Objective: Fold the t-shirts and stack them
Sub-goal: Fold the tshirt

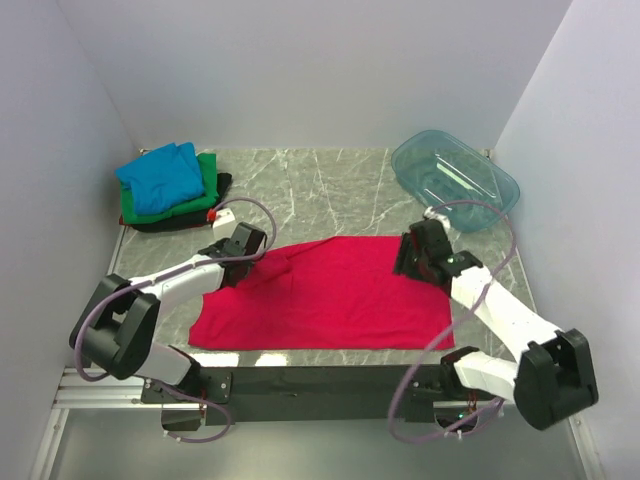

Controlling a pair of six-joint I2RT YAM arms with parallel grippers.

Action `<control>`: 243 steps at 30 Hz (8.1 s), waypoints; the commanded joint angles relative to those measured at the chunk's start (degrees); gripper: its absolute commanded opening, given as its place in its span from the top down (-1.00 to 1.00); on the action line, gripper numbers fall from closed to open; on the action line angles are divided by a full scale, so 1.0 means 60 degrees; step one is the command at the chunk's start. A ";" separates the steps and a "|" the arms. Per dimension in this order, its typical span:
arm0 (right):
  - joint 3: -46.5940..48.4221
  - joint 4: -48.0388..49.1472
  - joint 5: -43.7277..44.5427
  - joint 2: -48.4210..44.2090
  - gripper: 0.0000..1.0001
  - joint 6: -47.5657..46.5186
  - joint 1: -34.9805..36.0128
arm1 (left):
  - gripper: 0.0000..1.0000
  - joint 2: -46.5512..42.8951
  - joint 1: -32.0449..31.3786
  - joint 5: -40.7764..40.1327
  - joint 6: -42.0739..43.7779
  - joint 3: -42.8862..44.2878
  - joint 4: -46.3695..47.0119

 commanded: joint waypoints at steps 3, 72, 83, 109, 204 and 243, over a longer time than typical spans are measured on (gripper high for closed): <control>0.1277 0.0709 0.0237 0.1466 -0.31 -0.0923 -0.1599 | 0.99 -0.0708 0.0023 0.0490 0.0002 -0.0265 0.0167; 0.3082 0.0329 0.0369 0.4988 1.00 -0.0791 -0.3666 | 0.99 -0.4136 0.0009 0.1107 -0.0832 -0.1027 -0.1252; 0.1719 -0.0388 0.0837 0.2701 1.00 -0.0996 -0.3564 | 0.99 -0.4810 0.0228 -0.0007 -0.1653 -0.1349 -0.2029; 0.1293 -0.2760 0.1569 -0.1169 1.00 0.0058 -0.2056 | 0.99 -0.8573 0.0287 -0.1311 -0.3894 -0.1803 -0.4300; 0.4499 0.0444 -0.1327 0.4001 -0.11 -0.0381 0.1196 | -0.76 -0.1967 0.1574 0.2643 0.0383 0.1098 0.0579; 0.9322 0.2848 -0.6031 1.0609 -0.05 -0.1934 0.4244 | -0.78 -0.5851 0.2352 0.3112 -0.0101 0.0057 -0.1722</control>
